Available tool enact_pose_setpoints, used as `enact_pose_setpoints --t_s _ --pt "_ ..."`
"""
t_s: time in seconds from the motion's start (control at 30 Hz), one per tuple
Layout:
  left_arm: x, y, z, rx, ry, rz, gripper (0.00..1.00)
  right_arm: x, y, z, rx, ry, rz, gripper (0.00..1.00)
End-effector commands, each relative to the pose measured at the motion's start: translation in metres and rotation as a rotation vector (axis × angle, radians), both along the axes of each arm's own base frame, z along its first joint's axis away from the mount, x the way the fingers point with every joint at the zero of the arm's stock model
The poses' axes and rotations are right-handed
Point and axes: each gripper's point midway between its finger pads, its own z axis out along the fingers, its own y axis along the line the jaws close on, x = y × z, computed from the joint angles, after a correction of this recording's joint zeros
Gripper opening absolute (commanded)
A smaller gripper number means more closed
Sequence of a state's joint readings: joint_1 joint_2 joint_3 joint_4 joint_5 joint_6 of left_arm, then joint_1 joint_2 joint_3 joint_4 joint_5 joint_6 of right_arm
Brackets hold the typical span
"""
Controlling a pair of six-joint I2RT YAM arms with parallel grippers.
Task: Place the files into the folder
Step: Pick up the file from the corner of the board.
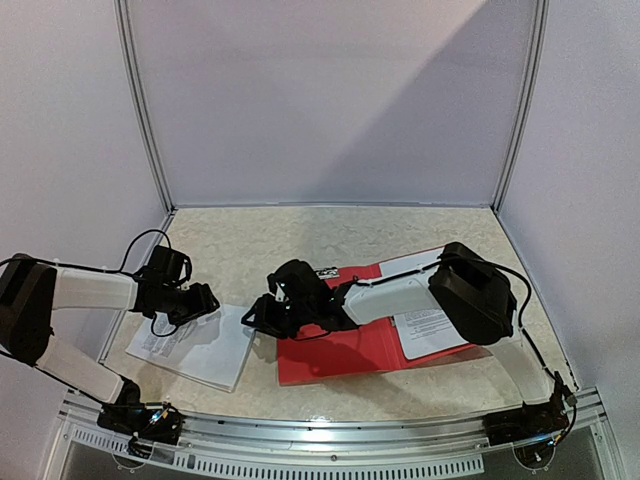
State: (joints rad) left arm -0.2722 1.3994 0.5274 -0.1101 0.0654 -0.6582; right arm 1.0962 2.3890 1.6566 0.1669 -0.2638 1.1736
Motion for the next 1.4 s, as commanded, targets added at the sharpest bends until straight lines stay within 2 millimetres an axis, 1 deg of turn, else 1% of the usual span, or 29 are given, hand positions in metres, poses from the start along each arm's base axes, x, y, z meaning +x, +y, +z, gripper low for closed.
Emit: enact_pose_setpoints --t_s 0.0,0.07,0.17,0.57,0.83,0.97,1.13,1.37 --pt "-0.022 0.004 -0.022 0.004 0.102 -0.007 0.71 -0.009 0.009 0.040 0.072 -0.032 0.020 0.40" --pt "-0.022 0.004 -0.023 0.004 0.103 -0.006 0.71 -0.010 0.010 0.042 0.080 -0.034 0.023 0.40" --pt "-0.023 0.004 -0.023 0.004 0.105 -0.005 0.71 -0.013 0.011 0.042 0.080 -0.025 0.024 0.40" --pt "-0.022 0.005 -0.020 0.002 0.100 0.006 0.71 -0.035 0.018 0.025 0.055 0.032 0.045 0.40" --pt "-0.021 0.006 -0.020 0.001 0.096 0.018 0.71 -0.050 0.017 0.024 0.034 0.063 0.062 0.40" --pt "-0.021 0.006 -0.019 -0.003 0.096 0.020 0.71 -0.056 0.020 0.022 0.040 0.087 0.073 0.43" --pt "-0.022 0.006 -0.019 -0.002 0.095 0.022 0.71 -0.063 0.023 0.021 0.052 0.115 0.087 0.52" --pt "-0.021 0.007 -0.019 -0.003 0.094 0.026 0.70 -0.070 0.022 0.014 0.039 0.139 0.101 0.52"
